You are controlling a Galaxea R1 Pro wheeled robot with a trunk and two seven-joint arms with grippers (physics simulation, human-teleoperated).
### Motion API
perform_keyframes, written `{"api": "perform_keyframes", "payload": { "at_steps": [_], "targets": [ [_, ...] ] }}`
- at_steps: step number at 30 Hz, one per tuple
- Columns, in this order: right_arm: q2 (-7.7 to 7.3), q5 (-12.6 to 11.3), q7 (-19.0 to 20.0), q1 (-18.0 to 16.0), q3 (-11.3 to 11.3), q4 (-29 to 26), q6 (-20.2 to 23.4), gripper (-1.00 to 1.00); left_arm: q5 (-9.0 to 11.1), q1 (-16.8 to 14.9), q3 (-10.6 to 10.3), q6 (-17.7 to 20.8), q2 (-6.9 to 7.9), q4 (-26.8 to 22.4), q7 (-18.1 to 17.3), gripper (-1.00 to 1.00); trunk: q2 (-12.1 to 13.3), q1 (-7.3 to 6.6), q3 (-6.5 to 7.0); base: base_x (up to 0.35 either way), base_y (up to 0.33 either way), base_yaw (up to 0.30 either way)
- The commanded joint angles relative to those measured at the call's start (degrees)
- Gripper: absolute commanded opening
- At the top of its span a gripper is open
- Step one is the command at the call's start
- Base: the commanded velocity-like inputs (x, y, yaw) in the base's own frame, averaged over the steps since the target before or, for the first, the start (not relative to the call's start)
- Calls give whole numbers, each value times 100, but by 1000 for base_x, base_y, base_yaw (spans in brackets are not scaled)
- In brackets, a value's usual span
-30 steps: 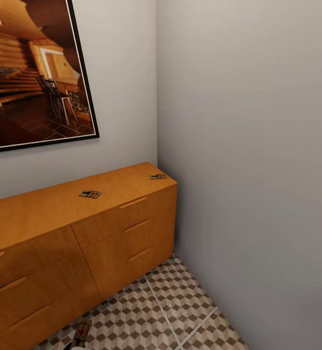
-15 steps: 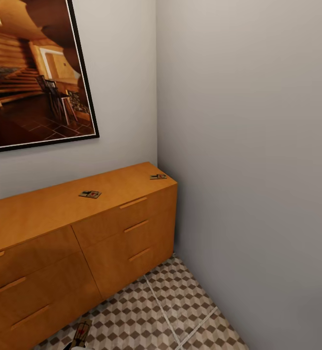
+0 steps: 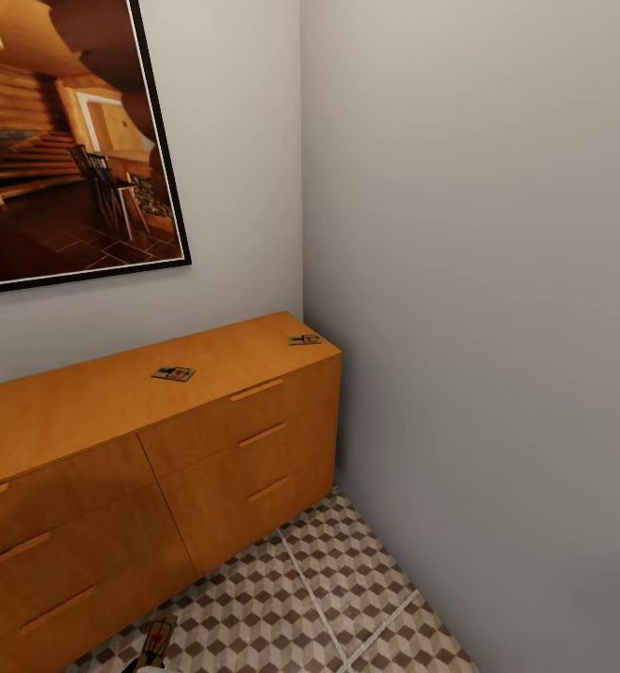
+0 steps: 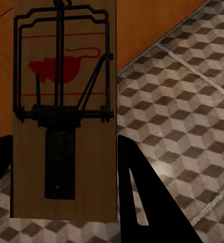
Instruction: Take the four mousetraps from the cabinet in the bathroom and place them on the bathroom floor. Make sure all four end up on the same floor surface, and ensure that at least two of them are either under or directly next to the same bathroom sink.
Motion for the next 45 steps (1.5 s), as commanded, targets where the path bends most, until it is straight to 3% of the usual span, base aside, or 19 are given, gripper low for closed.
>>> {"api": "perform_keyframes", "payload": {
  "at_steps": [1, 45],
  "targets": [
    [-2, 42, -44, -3, 17, 4, -9, 100, -15, -5, -49, -21, -4, 14, 46, -100, -3, 0, -5, 0, 0, 0],
    [2, 44, -44, -3, 13, 4, -96, 100, -15, -5, -49, -21, -4, 14, 46, -100, -3, 0, -5, 0, 0, 0]
  ]
}}
